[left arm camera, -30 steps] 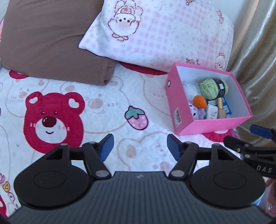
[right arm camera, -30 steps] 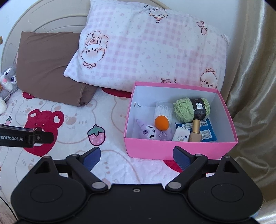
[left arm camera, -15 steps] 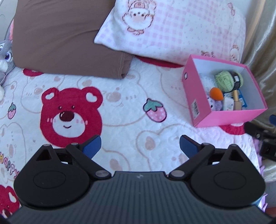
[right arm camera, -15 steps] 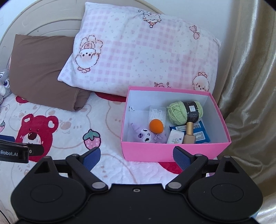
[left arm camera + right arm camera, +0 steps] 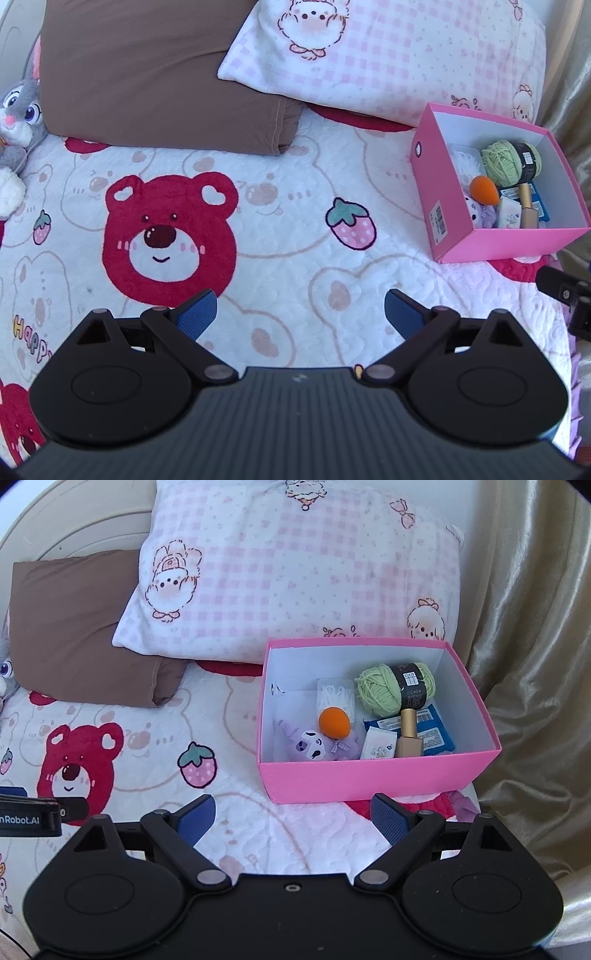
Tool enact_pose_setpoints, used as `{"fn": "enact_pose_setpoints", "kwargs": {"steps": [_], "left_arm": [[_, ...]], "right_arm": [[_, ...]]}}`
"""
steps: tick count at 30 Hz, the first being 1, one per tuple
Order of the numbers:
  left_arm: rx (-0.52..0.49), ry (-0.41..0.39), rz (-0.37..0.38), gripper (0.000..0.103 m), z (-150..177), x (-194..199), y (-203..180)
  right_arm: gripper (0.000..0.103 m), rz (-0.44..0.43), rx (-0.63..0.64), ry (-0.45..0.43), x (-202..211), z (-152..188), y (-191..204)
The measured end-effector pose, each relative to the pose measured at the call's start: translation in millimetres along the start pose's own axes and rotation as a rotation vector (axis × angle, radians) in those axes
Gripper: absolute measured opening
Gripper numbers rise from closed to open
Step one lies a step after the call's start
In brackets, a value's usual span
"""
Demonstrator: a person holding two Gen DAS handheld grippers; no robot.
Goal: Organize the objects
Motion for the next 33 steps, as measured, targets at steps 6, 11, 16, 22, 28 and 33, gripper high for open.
{"fn": "enact_pose_setpoints", "kwargs": {"steps": [6,11,16,22,28,33], "left_arm": [[-0.022,0.032,0.006,0.099,2.9,-4.5,0.4],[-0.021,0.058,0.006,0.099,4.1,-10.1,2.4],[-0.024,0.068,0.011,0.099,3.6,-12.5,3.8],[-0.027,0.076,0.019,0.099,2.9,-13.2,5.2],[-0.035,0.075,0.021,0.099,5.5,-10.7,4.0],[-0.040,0.071,0.026,0.099,5.2,-7.3,4.9]], "right_arm": [[0.093,0.095,0.060,-0.042,3.5,-4.9,5.2],[0.093,0.055,0.027,0.004,-4.0,-3.0,-0.3],[0.093,0.047,0.005,0.021,-9.2,-0.1,-4.4],[0.093,0.043,0.015,0.023,-10.2,0.5,-1.3],[0.093,0.039,0.038,0.026,-9.8,1.7,4.1],[0.093,0.048,0.042,0.016,-4.9,0.6,4.4]]}}
Point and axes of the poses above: each gripper's, at about its wrist camera, not at the fingertips, and x roughly against the way its jaws point, y to its left, z to its underside, the point moved 4 cm from there along -x, roughly the way its jaws point, and after that the axes turned 8 degrees about x, right-handed, at the moved point
